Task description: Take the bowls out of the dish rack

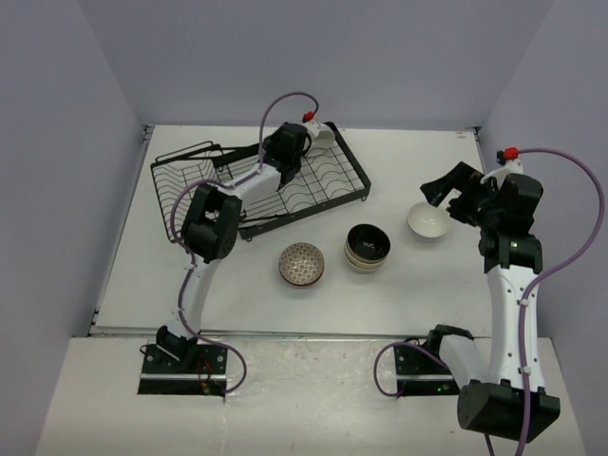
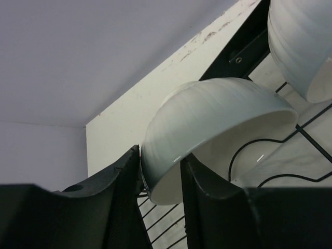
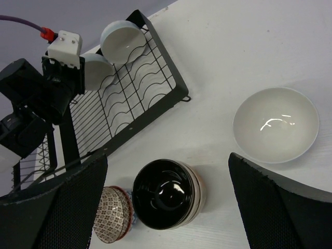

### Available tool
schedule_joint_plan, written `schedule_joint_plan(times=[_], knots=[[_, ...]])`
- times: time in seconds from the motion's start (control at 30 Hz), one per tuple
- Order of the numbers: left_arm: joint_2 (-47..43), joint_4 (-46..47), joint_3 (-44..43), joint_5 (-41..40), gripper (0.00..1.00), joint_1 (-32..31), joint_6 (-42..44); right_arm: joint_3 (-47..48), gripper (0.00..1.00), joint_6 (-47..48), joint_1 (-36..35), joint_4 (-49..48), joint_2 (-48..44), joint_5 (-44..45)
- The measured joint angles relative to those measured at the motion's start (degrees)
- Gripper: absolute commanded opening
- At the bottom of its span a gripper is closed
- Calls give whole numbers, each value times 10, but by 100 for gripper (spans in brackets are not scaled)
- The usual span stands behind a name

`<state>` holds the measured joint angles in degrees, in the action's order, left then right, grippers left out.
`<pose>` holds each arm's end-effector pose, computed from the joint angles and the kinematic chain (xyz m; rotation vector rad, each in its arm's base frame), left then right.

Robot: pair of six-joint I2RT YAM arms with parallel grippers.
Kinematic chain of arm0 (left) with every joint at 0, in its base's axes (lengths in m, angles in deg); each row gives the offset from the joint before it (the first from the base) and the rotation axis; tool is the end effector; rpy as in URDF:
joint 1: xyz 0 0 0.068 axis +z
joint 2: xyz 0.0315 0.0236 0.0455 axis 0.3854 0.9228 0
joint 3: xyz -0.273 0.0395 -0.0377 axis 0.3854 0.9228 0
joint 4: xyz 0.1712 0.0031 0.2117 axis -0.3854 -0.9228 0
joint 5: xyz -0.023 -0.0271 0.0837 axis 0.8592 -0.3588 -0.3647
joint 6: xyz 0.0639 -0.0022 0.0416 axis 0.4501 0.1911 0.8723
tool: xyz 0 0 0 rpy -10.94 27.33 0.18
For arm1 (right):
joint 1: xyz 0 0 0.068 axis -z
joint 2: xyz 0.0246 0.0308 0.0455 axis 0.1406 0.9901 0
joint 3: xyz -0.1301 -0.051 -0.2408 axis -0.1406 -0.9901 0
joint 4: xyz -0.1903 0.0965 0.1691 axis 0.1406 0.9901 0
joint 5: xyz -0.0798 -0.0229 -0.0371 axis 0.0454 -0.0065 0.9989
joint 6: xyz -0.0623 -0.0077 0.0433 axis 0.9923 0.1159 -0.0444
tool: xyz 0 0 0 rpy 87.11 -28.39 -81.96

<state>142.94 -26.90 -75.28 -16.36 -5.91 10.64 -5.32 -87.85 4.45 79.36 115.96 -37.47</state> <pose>0.5270 -0.2428 0.1850 0.6368 1.8875 0.6883 0.2289 -0.0252 0.3604 0.4193 1.9404 0.5551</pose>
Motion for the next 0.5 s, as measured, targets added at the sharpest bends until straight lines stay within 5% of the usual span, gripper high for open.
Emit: schedule_joint_plan(times=[0.33, 0.5], knots=[[17, 65, 5, -43, 0, 3, 76, 0, 99, 0, 0, -7, -2, -19], [28, 92, 5, -61, 0, 3, 89, 0, 99, 0, 0, -9, -6, -25]])
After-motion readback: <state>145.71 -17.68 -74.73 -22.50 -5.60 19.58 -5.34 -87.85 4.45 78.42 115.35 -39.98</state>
